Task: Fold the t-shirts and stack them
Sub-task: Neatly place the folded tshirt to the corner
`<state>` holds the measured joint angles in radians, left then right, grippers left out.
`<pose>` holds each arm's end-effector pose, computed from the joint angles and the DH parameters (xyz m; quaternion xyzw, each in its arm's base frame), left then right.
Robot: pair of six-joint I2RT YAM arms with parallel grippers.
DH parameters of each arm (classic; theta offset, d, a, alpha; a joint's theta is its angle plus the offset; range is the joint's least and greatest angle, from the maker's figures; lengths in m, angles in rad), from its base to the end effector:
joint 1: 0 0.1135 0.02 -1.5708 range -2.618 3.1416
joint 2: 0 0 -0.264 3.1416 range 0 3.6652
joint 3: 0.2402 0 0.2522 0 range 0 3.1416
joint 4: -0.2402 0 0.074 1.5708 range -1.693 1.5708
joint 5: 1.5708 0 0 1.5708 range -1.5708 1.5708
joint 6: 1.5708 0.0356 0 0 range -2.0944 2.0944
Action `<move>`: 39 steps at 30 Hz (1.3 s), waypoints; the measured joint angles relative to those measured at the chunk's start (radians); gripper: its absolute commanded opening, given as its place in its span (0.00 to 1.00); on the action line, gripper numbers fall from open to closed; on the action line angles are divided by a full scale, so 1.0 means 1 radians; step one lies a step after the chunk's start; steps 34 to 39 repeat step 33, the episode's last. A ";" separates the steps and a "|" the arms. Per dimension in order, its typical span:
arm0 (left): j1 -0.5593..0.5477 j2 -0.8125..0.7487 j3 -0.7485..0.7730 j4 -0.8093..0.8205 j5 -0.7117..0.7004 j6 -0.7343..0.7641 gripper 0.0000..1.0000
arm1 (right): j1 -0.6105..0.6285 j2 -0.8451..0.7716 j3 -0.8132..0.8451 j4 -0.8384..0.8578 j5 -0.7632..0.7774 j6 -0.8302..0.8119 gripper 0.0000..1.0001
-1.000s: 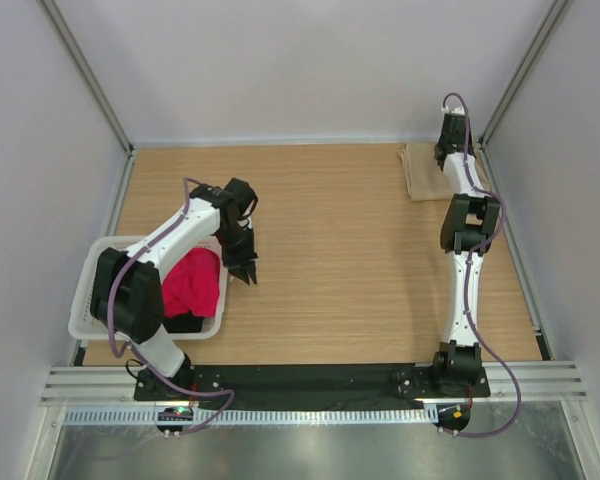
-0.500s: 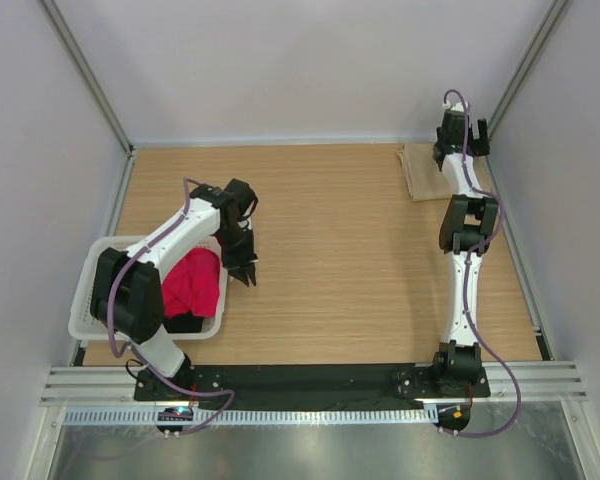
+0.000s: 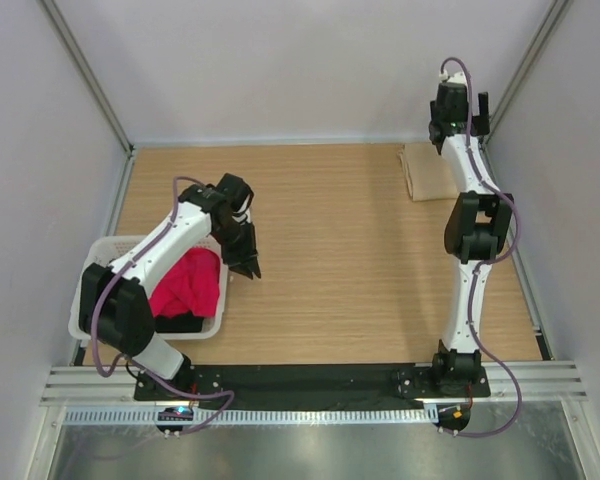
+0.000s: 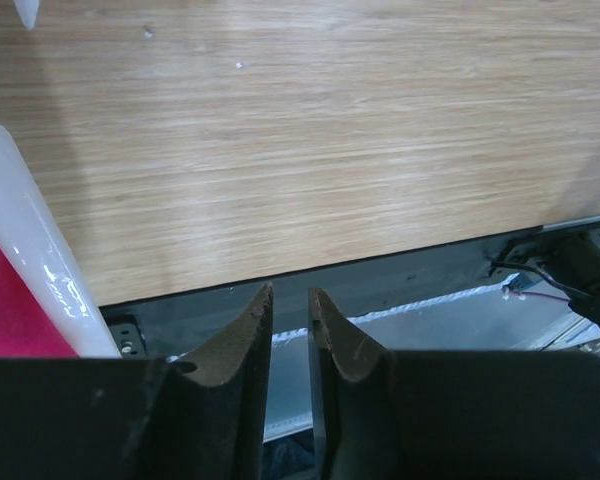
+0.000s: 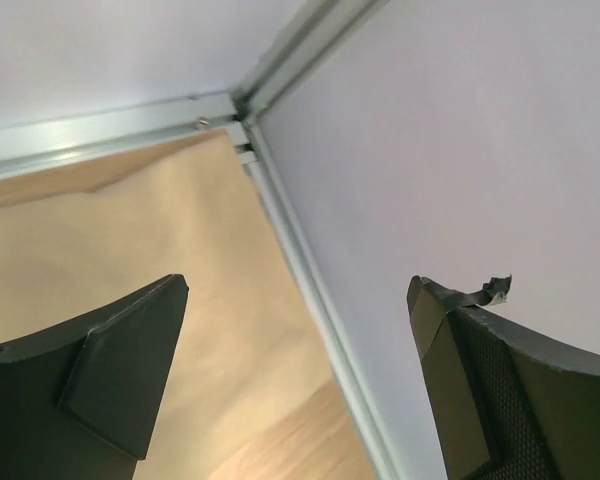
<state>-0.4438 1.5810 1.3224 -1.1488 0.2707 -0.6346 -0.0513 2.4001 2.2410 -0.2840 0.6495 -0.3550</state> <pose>0.2600 -0.1342 0.2660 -0.0831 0.9841 -0.1569 0.0003 0.5567 -0.0501 0.2684 0.0474 0.8176 -0.3663 0.4417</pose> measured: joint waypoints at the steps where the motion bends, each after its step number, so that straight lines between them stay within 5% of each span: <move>1: -0.001 -0.014 0.000 0.008 0.003 -0.006 0.25 | 0.023 -0.048 -0.024 -0.021 -0.001 0.024 1.00; 9: -0.037 -0.121 0.000 0.092 0.022 -0.060 0.39 | 0.267 -0.365 -0.184 -0.235 -0.234 0.376 1.00; 16: -0.076 -0.228 -0.101 0.225 0.016 -0.131 0.52 | 0.400 -0.795 -0.929 -0.173 -0.602 0.766 1.00; 22: -0.104 -0.440 -0.287 0.309 -0.075 -0.195 0.65 | 0.402 -1.200 -1.376 -0.225 -0.663 0.952 1.00; 33: -0.117 -0.816 -0.668 0.489 -0.175 -0.286 0.72 | 0.401 -1.851 -1.728 -0.359 -0.649 1.139 1.00; 39: -0.117 -0.816 -0.668 0.489 -0.175 -0.286 0.72 | 0.401 -1.851 -1.728 -0.359 -0.649 1.139 1.00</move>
